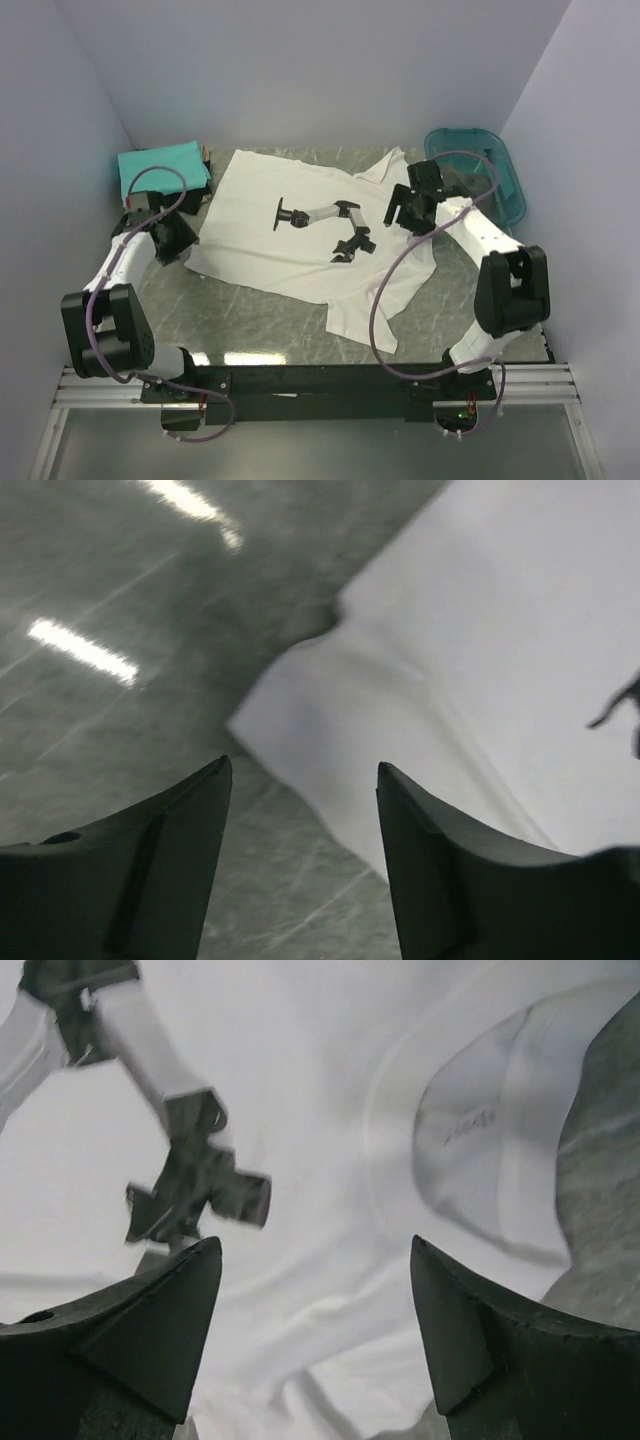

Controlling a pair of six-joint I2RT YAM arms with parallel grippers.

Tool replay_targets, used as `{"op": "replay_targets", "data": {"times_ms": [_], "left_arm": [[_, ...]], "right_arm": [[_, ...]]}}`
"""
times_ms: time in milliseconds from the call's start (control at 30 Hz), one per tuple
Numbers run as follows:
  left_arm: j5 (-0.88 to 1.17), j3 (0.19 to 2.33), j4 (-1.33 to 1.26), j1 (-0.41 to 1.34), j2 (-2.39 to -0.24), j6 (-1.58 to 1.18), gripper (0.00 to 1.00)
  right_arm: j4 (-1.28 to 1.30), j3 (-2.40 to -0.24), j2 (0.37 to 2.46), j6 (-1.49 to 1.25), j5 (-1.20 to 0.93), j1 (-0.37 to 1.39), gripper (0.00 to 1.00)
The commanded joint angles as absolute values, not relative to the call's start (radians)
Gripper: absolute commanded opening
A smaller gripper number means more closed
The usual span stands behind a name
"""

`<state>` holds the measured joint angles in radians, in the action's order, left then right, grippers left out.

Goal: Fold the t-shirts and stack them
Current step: Flatten the tshirt out

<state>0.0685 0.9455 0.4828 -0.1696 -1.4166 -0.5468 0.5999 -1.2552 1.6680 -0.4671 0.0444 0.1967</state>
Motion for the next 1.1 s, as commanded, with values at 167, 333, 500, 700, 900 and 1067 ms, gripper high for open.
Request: {"op": "replay_targets", "data": {"times_ms": [167, 333, 500, 700, 900, 1067], "left_arm": [[0.008, 0.859, 0.508, -0.262, -1.371, -0.500, 0.57], [0.012, 0.857, 0.476, -0.275, -1.425, -0.495, 0.56], [0.067, 0.879, 0.445, -0.275, -1.486, -0.509, 0.52], [0.089, 0.873, 0.404, -0.276, -1.535, -0.532, 0.51], [0.087, 0.861, 0.379, -0.276, -1.557, -0.531, 0.51], [0.081, 0.868, 0.361, -0.276, -1.589, -0.531, 0.45]], "right_arm": [[0.600, -1.037, 1.392, -0.520, 0.009, 0.258, 0.82], [0.627, -0.977, 1.302, -0.538, 0.011, 0.259, 0.82], [0.661, -0.957, 1.235, -0.564, 0.005, 0.261, 0.82], [0.690, -0.940, 1.197, -0.587, 0.038, 0.261, 0.82], [0.693, -0.913, 1.174, -0.603, 0.043, 0.259, 0.82], [0.692, -0.893, 1.152, -0.618, 0.044, 0.261, 0.82]]}}
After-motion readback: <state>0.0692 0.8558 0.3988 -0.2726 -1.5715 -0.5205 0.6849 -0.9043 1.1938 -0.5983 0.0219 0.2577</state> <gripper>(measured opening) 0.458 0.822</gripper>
